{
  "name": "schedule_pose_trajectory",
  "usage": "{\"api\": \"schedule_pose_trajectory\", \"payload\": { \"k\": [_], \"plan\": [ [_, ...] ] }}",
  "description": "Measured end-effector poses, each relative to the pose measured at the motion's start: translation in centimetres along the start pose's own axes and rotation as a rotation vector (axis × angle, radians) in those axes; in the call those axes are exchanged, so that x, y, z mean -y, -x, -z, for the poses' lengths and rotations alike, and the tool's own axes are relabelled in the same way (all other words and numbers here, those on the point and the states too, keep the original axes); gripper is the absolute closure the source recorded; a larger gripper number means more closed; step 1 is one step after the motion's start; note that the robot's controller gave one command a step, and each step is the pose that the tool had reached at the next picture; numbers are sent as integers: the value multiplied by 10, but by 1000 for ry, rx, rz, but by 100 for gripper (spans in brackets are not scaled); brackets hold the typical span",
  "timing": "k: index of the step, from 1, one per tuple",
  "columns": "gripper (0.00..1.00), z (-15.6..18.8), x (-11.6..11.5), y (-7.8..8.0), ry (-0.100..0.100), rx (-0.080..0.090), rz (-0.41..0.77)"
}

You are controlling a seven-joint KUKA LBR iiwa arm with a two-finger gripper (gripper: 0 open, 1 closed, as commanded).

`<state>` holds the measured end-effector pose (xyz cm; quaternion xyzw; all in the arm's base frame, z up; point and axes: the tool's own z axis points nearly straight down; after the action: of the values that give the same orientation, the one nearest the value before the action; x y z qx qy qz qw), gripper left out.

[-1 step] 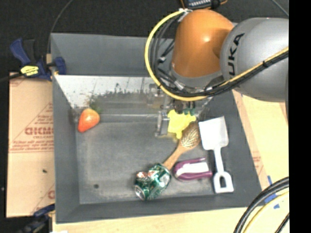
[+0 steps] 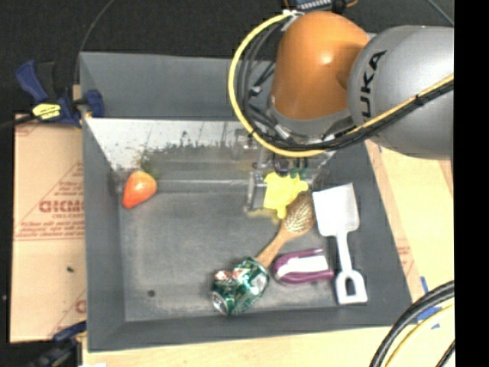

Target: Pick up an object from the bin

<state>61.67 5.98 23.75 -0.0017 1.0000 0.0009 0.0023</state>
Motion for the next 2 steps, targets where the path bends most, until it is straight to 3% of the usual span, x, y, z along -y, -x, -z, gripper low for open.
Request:
{"api": "schedule_pose_trajectory", "payload": {
  "k": [1, 2],
  "plan": [
    [0, -112, -5, -58, -1, 0, 318],
    [0, -76, 98, -16, -4, 13, 82]
  ]
}}
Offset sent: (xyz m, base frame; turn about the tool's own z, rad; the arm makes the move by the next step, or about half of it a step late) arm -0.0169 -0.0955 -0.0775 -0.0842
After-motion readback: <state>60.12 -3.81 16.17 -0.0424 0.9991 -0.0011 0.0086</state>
